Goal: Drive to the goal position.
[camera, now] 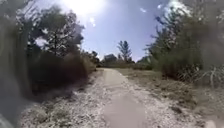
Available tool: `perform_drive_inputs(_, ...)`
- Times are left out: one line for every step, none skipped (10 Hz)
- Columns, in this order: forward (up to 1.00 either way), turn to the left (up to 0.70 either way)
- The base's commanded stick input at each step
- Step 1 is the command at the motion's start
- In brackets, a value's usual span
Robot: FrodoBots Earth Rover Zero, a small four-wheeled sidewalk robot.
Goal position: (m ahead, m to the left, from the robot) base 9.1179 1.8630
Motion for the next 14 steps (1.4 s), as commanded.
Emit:
perform_drive_inputs(0.70, 0.00)
perform_drive_inputs(0.70, 0.00)
perform_drive_inputs(0.70, 0.00)
perform_drive_inputs(0.70, 0.00)
perform_drive_inputs(0.70, 0.00)
perform_drive_inputs(0.70, 0.00)
perform_drive_inputs(0.70, 0.00)
perform_drive_inputs(0.70, 0.00)
perform_drive_inputs(0.70, 0.00)
perform_drive_inputs(0.70, 0.00)
perform_drive_inputs(0.70, 0.00)
perform_drive_inputs(0.70, 0.00)
perform_drive_inputs(0.70, 0.00)
perform_drive_inputs(0.70, 0.00)
